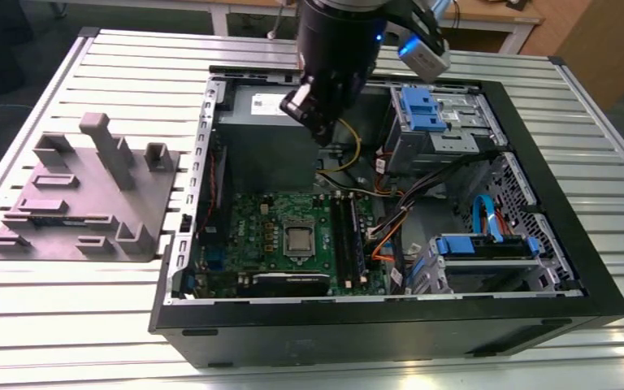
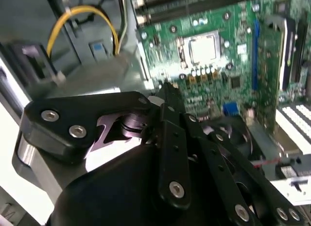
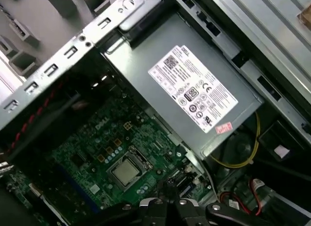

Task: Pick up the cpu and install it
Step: 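Install the first cpu locking lever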

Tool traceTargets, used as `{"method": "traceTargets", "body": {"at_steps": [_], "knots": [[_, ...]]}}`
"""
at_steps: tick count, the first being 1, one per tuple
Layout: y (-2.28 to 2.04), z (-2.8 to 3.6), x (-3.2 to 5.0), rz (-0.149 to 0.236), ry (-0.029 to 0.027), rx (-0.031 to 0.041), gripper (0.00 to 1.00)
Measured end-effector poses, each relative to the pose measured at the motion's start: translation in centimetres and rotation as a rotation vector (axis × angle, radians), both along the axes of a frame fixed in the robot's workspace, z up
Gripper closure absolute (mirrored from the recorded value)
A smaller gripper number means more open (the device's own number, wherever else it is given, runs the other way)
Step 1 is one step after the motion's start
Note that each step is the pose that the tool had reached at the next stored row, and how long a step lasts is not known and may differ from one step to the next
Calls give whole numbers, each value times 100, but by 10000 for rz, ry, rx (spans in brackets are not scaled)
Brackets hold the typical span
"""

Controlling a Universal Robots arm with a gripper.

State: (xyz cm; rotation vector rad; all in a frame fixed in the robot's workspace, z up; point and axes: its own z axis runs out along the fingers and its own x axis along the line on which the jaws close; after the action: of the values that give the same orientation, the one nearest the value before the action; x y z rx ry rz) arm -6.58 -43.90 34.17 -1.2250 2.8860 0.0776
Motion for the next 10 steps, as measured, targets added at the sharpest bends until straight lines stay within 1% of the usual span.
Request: {"method": "traceTargets", "body": {"at_steps": [3, 5, 10], "knots": [[0, -45, 103, 36, 0, 1, 90], [0, -73, 122, 163, 0, 0, 90], [0, -135, 122, 1059, 0, 0, 90]]}}
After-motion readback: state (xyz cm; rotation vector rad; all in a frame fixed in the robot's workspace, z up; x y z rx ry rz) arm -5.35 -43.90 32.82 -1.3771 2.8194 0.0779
